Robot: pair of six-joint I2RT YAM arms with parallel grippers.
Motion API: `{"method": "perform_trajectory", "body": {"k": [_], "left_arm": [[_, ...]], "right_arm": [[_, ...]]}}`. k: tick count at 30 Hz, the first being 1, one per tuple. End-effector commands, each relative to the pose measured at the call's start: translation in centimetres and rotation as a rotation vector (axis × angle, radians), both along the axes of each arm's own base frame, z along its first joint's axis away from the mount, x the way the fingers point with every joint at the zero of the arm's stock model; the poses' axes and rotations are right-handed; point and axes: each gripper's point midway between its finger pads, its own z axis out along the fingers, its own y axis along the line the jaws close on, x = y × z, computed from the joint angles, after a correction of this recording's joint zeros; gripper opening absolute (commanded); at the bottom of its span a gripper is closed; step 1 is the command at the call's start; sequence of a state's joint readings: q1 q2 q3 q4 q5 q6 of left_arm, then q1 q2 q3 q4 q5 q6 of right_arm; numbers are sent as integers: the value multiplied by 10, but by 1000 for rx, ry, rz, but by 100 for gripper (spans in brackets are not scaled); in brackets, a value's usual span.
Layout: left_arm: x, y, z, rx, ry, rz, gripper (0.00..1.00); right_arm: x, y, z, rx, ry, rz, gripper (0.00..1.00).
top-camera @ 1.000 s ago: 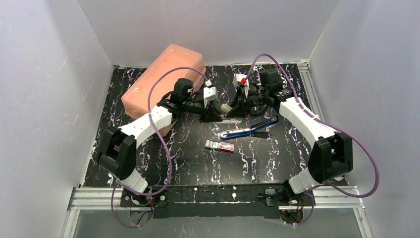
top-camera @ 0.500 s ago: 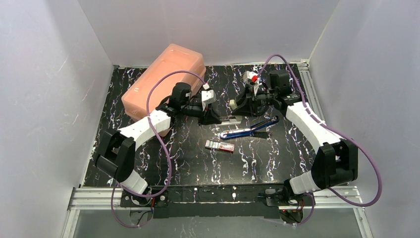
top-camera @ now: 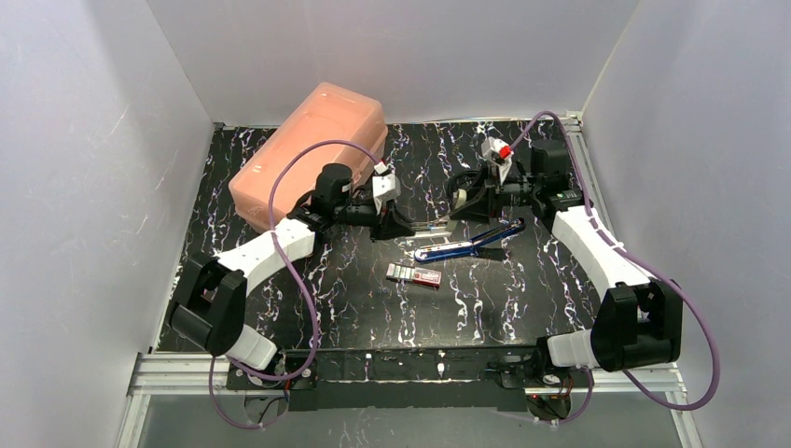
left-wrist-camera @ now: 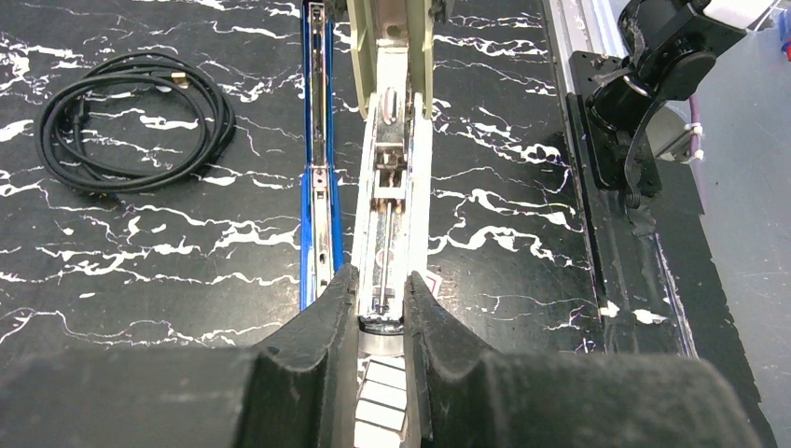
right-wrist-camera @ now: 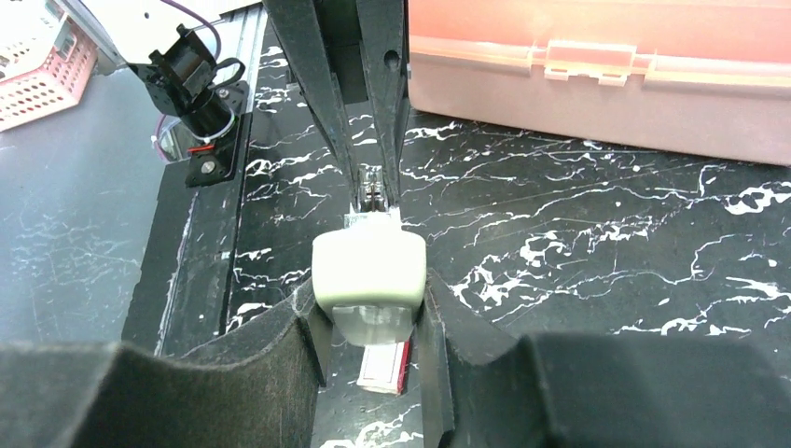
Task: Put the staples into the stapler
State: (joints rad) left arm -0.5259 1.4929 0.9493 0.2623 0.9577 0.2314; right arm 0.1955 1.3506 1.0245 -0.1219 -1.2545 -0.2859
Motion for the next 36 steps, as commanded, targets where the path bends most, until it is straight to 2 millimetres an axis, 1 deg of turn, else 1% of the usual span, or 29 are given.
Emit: {"method": "perform_trajectory", "body": {"k": [1,4,8,15,20,23,28,31,32,33,34,36], "left_arm": [[5,20,-11,40,24,97,0],[5,23,-15,42,25,115,0],[1,25,-24,49,49,118,0],[-3,25,-36,43,87,125,0],[-2,26,-40,40,85,144,0],[-3,28,-44,46,90,144,0],[-6,27,-52,56,102,132,0],[-4,24,-47,47,91,125,0],[-2,24,-44,43,84,125,0],[0,23,-41,40,80,125,3],[2,22,-38,37,74,125,11],[5,21,-33,38,61,123,28]], "right_arm": [[16,-21,15,12,-55,-108,3],[20,-25,17,33,-53,-129,1],[24,-23,23,81,-24,-161,1],[26,-27,33,223,-7,-234,1],[28,-29,30,222,-4,-248,1],[30,-32,30,225,-4,-262,1],[32,-32,34,238,-5,-263,1],[35,-28,34,208,-24,-240,1],[35,-27,31,186,-21,-233,1],[37,-25,28,164,-29,-228,1],[38,-23,25,143,-33,-219,1],[40,-21,20,106,-43,-206,1]]}}
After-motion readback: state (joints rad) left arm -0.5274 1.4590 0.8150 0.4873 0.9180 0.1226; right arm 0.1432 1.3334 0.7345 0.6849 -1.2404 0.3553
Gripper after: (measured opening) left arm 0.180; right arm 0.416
